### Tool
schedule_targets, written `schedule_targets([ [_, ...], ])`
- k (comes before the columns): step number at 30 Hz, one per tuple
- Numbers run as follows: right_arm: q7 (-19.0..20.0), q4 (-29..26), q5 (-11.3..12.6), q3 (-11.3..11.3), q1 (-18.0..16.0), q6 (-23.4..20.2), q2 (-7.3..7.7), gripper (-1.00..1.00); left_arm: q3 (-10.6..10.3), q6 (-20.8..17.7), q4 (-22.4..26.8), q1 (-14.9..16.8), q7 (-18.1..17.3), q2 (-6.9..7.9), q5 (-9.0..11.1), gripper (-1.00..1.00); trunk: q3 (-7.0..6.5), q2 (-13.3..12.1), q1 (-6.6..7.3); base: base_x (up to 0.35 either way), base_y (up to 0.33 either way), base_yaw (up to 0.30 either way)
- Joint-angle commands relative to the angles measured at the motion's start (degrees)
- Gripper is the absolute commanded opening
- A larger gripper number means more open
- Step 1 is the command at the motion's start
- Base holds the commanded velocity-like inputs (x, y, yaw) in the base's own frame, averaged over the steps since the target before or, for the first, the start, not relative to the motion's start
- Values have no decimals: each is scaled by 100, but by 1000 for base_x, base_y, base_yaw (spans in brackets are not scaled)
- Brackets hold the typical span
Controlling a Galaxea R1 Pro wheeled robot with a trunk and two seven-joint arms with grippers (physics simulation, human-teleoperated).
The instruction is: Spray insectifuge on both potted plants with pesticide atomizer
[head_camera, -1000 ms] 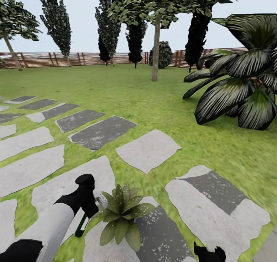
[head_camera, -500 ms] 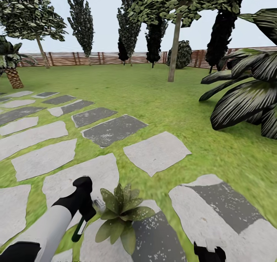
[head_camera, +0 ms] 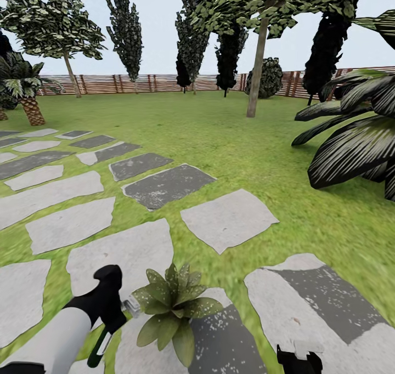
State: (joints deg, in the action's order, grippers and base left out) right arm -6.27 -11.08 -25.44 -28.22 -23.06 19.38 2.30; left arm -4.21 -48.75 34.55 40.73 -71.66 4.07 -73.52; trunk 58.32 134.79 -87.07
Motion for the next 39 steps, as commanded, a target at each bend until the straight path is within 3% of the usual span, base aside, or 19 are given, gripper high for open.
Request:
schedule_targets([
  [1,-21,9,-59,-34,-5,22,-1,100,-27,-46,8,-2,-49,8,-25,-100,5,2,1,0,0,0],
  [8,-18,9,-66,-34,-5,21,7,100,27,-39,8,-50,-35,-2,-14,-100,5,2,1,0,0,0],
  [12,-15,9,-66,-34,-5,21,7,100,481,13,8,-182,148,19,-20,-100,5,2,1,0,0,0],
  [15,-15,9,-66,-34,-5,22,7,100,614,22,-3,-207,312,6,-13,-100,5,2,1,0,0,0],
  [20,-15,15,-66,-34,-5,22,0,100,646,23,-40,-287,454,-91,20,-100,5,2,1,0,0,0],
  [24,-15,10,-66,-34,-5,22,-1,100,618,31,-50,-303,571,-99,375,-100,5,2,1,16,0,0],
  [33,-15,9,-60,-34,-5,22,-1,100,615,32,-63,-433,717,-99,418,-100,5,2,1,283,0,0],
  [36,-15,9,-62,-34,-5,22,-2,100,635,460,-73,-655,723,-51,427,-100,5,2,1,10,0,0],
  [39,-15,10,-63,-34,-5,22,-1,100,642,621,-85,-736,723,-40,439,-100,5,2,1,1,0,0],
])
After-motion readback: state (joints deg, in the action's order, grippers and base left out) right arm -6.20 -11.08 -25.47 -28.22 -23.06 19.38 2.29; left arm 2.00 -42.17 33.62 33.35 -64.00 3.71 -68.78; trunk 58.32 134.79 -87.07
